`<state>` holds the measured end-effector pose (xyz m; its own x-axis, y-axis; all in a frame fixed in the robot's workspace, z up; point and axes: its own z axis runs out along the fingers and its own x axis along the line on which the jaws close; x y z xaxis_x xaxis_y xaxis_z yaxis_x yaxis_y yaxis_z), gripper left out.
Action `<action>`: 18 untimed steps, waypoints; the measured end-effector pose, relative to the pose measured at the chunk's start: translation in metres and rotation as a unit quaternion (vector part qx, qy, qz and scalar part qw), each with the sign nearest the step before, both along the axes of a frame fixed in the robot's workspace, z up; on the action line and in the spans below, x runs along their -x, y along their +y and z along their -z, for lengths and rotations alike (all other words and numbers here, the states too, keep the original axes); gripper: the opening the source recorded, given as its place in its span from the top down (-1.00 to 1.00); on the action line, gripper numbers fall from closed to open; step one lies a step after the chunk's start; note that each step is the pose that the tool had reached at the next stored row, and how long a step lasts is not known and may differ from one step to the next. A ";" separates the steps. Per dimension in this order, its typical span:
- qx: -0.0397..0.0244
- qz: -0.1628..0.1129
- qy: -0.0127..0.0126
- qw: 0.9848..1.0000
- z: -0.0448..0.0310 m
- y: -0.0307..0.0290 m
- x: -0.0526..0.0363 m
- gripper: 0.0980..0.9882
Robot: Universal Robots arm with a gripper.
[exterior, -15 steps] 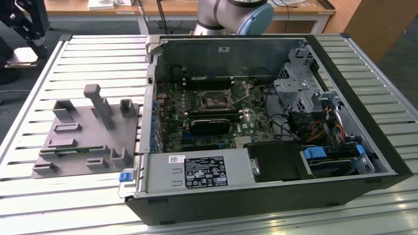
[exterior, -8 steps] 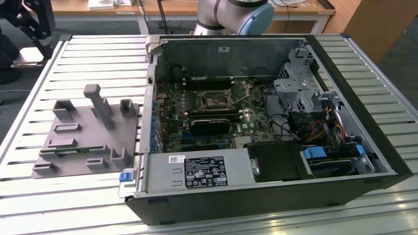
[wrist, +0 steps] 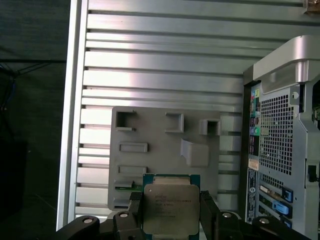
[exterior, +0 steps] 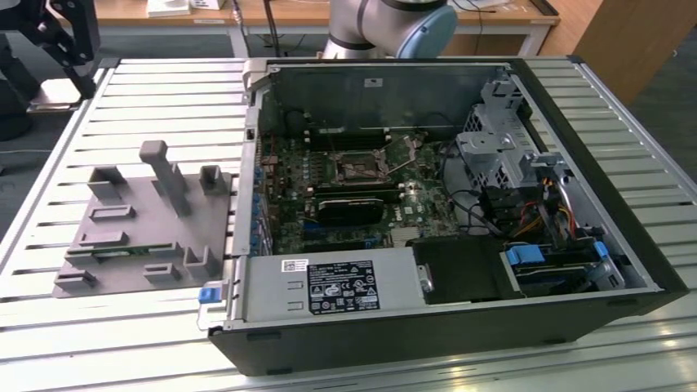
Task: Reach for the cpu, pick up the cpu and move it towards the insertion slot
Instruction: 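Pick up the cpu and move it towards the insertion slot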
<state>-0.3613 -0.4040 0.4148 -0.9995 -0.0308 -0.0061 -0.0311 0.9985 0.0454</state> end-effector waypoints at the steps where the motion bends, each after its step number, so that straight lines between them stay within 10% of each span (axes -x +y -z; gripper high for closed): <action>1: 0.000 0.000 0.000 1.000 0.0000 0.0000 -0.0009 0.00; 18: 0.000 0.000 0.000 1.000 0.0000 0.0000 -0.0172 0.00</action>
